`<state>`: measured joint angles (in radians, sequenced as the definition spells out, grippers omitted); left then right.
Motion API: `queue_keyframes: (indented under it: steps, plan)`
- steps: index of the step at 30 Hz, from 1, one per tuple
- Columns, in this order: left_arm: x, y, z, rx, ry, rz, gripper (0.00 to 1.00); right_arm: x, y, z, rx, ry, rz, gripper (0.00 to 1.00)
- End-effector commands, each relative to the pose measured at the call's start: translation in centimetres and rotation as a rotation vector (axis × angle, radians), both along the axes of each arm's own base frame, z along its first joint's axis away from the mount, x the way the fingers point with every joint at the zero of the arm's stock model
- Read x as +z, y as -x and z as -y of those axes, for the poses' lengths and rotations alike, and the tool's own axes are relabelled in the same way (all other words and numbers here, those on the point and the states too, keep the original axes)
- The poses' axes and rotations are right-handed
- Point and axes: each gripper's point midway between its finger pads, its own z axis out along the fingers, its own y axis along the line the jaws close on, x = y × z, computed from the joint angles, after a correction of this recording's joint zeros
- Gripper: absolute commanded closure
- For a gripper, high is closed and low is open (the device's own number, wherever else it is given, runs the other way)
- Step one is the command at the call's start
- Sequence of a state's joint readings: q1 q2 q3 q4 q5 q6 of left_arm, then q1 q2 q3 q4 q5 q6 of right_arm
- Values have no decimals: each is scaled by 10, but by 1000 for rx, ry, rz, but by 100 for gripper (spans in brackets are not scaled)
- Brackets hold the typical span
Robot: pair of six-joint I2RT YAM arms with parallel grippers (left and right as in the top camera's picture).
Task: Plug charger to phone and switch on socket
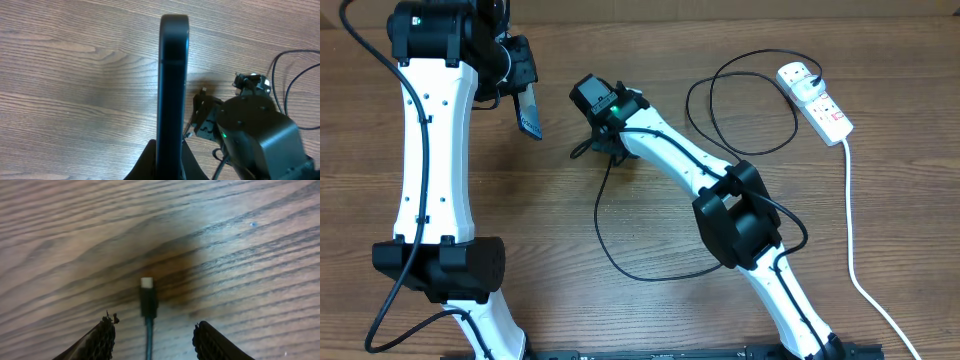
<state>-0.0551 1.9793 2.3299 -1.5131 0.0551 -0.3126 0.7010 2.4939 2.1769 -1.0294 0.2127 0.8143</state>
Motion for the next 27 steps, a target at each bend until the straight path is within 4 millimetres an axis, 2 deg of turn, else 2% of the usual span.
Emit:
queue_keyframes:
  steps: [1, 9, 12, 18, 25, 27]
  plan:
    - [4, 0, 1, 7, 6, 12, 96, -23, 1, 8, -13, 55, -17, 48]
    - [4, 0, 1, 7, 6, 12, 96, -29, 7, 16, -14, 90, -44, 48]
    - [4, 0, 1, 7, 6, 12, 96, -30, 10, 23, -39, 105, -64, 56]
    - [4, 0, 1, 7, 6, 12, 96, -31, 14, 30, -43, 135, -81, 62]
    - [4, 0, 1, 7, 6, 12, 96, -31, 10, 24, -41, 106, -66, 63]
    - [4, 0, 1, 7, 6, 12, 96, -31, 8, 22, -41, 96, -57, 69]
